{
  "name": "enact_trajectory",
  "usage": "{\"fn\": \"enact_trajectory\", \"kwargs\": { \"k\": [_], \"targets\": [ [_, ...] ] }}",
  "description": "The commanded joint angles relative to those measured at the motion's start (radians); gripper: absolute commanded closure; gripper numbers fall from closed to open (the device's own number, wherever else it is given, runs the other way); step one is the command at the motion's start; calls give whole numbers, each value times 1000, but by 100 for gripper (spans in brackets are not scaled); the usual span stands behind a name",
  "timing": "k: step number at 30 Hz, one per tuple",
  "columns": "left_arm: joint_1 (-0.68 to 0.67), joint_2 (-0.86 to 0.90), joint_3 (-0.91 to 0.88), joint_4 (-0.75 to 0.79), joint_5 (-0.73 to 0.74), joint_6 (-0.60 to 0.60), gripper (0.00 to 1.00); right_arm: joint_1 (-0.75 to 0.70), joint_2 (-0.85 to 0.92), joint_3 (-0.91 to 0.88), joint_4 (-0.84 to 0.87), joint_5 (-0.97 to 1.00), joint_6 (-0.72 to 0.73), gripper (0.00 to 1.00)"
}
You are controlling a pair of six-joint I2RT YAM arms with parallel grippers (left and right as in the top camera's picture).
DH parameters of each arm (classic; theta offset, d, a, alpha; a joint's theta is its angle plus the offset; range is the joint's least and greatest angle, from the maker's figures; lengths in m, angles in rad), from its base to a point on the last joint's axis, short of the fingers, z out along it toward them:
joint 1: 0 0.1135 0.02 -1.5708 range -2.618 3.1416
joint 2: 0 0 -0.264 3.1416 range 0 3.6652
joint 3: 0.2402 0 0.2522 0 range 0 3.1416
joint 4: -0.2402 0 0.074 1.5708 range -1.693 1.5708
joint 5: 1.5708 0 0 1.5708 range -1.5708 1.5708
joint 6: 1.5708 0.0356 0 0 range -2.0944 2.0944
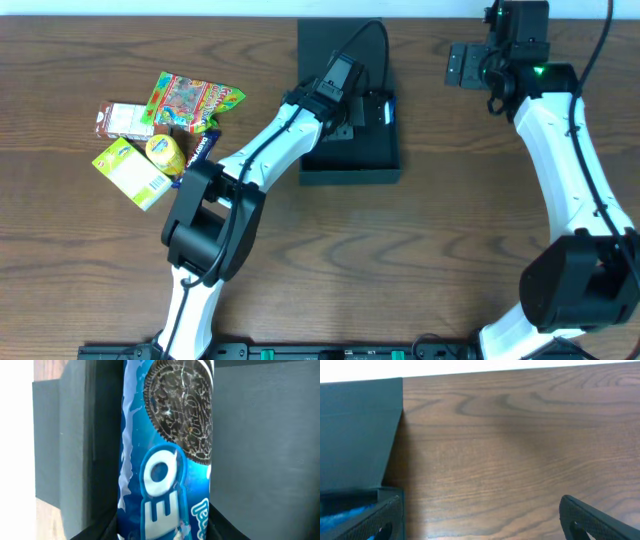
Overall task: Pack container
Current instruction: 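Carry the Oreo pack into the box and release it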
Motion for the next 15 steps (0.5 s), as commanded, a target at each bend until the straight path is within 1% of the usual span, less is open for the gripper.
{"fn": "enact_trajectory", "kwargs": {
  "k": [1,3,4,5,6,7,9,10,12,15],
  "targets": [
    [14,12,14,19,-6,37,84,-8,12,-6,-12,6,-9,1],
    [20,15,14,21,-6,37,82,-8,12,-6,-16,6,-9,1],
    [22,15,14,21,-7,37,76,-8,12,-6,-16,6,-9,1],
    [24,15,14,23,-7,36,62,-8,12,-6,-15,6,-9,1],
    [24,15,14,25,-7,36,44,-8,12,-6,-15,6,-9,1],
    [24,15,14,28,-8,35,18,-8,12,-6,-16,6,-9,1],
    [23,14,15,35,-13,23,9,-8,12,-6,-16,6,-9,1],
    [23,14,15,47,-26,-1,3,-8,12,-6,-16,6,-9,1],
    [23,14,15,67,-37,-36,5,-8,12,-6,-16,6,-9,1],
    [20,8,17,102,-59,-50,5,-8,12,-6,-16,-12,-9,1]
  ]
}}
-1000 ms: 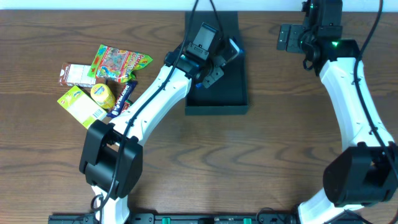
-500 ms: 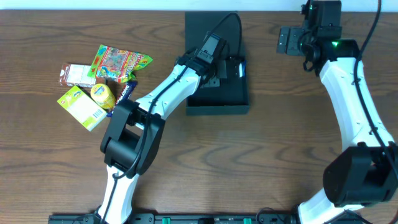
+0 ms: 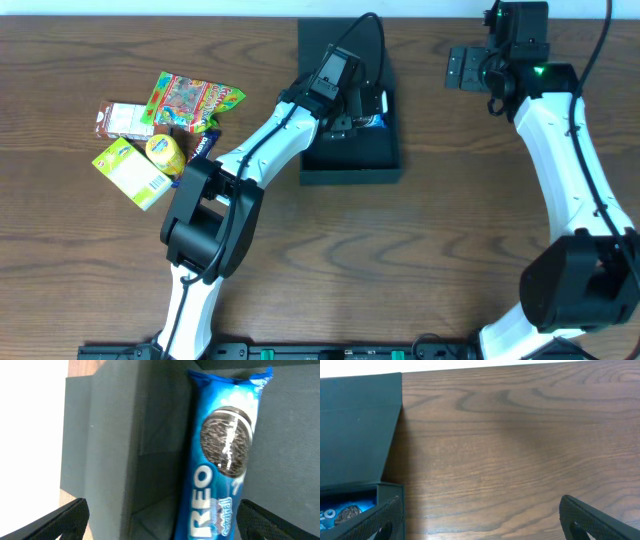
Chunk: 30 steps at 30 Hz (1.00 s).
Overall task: Pack container
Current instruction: 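Carry the Oreo pack into the box and release it, then return the left gripper to the snacks and grasp the gummy worms bag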
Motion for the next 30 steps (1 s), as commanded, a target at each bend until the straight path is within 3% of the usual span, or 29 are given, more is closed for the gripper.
{"fn": "enact_trajectory", "kwargs": {
  "k": [1,3,7,9,10,11,12,15,17,19,22,28,30],
  "targets": [
    [0,-4,17,22,-25,-32,5,-8,12,-6,-1,-8,-9,1],
    [0,-26,17,68,-40,-87,5,-8,12,-6,-1,-8,-9,1],
    [24,-86,17,214,-283,-509,5,-8,12,-6,-4,-9,-9,1],
    [50,-100,17,213,-375,-697,3,-8,12,-6,-6,-14,-9,1],
    [67,-101,17,189,-418,-772,6,-8,12,-6,-7,-21,-9,1],
    [82,-101,17,142,-436,-843,19,-8,12,-6,-9,-31,-9,1],
    [95,-101,16,71,-425,-957,25,-8,12,-6,-12,-31,-9,1],
    [118,-101,16,-145,-455,-1268,25,-7,12,-6,-13,-31,-9,1],
    [140,-99,16,-281,-522,-1611,5,-7,12,-6,-12,-31,-9,1],
    [157,-98,16,-331,-488,-1809,5,-7,12,-6,-11,-31,-9,1],
    [168,-97,16,-314,-375,-1852,5,-7,12,-6,-11,-31,-9,1],
    [168,-97,16,-312,-357,-1852,5,-7,12,-6,-13,-31,-9,1],
    [171,-97,16,-335,-353,-1915,5,-7,12,-6,-13,-31,-9,1]
  ]
}}
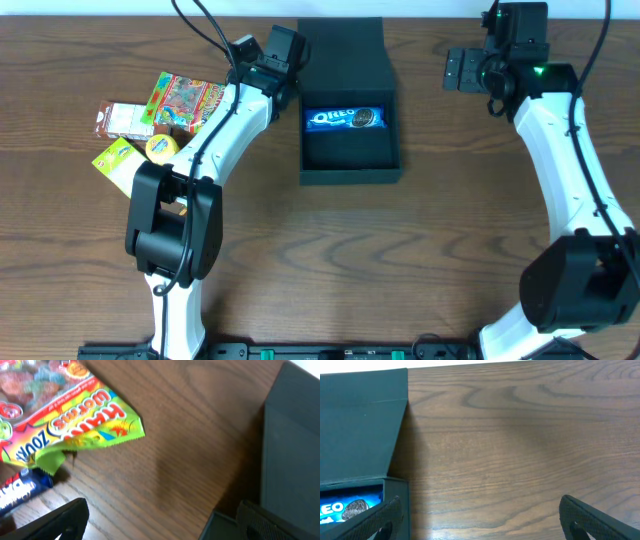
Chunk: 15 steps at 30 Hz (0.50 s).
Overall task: Pack container
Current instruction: 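Return the left gripper to the snacks and grasp the gummy worms bag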
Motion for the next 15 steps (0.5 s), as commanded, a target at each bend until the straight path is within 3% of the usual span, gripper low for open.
{"fn": "enact_trajectory", "kwargs": {
  "k": [1,4,5,10,15],
  "targets": [
    [6,-2,4,-35,7,-163,5,-7,12,-6,-1,-5,-9,1],
    [23,1,4,-101,7,-468,5,-7,12,-6,-1,-5,-9,1],
    [29,2,4,-107,6,-511,5,-7,12,-6,-1,-5,-9,1],
    [72,5,1,-122,6,-558,5,-7,12,-6,-1,-5,-9,1],
    [109,5,-38,-113,51,-743,5,-7,12,-6,-1,-5,-9,1]
  ]
}}
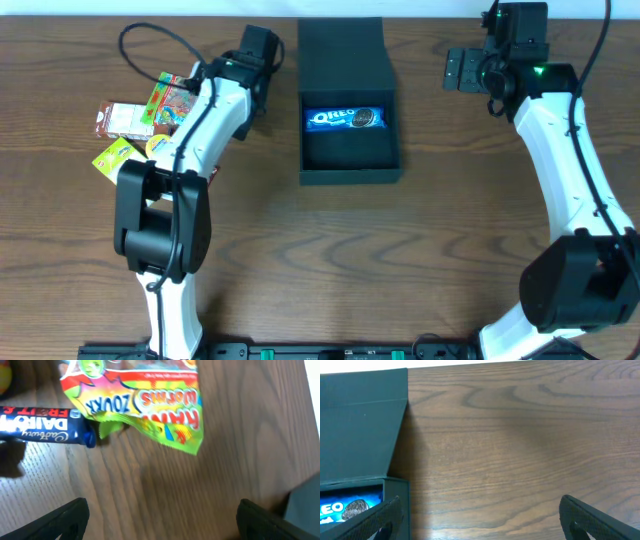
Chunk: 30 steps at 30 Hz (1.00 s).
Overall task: Pack container
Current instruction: 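Return the left gripper to the snacks and grasp the gummy worms bag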
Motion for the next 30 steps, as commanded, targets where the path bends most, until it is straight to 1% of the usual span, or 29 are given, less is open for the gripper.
{"fn": "enact_trajectory", "kwargs": {
  "k": [1,3,5,6,11,14,17,21,22,26,30],
  "targets": [
    [16,5,-43,11,13,-117,4,-7,12,-6,-1,-4,-9,1],
    [18,5,-59,32,-6,-116,5,-7,12,-6,-1,-4,-9,1],
    [18,7,-80,56,-93,-109,5,-7,12,-6,-1,-4,-9,1],
    [19,8,-88,62,-106,-110,5,-7,12,-6,-1,-4,-9,1],
    [26,33,-106,109,-99,-109,4,-7,12,-6,-2,-5,-9,1],
    [26,48,-106,157,-149,-109,3,-7,12,-6,-2,-5,-9,1],
    [31,69,-106,190,-154,-109,0,-7,12,-6,-2,-4,-9,1],
    [43,105,-106,217,-155,-110,0,-7,12,-6,-5,-4,-9,1],
    [49,106,-106,225,-155,-110,5,-7,12,-6,-8,-4,-9,1],
    [83,110,-106,254,-169,-110,10,-7,12,-6,-10,-4,-9,1],
    [115,124,-106,259,-122,-109,14,-7,12,-6,-8,-4,-9,1]
  ]
}}
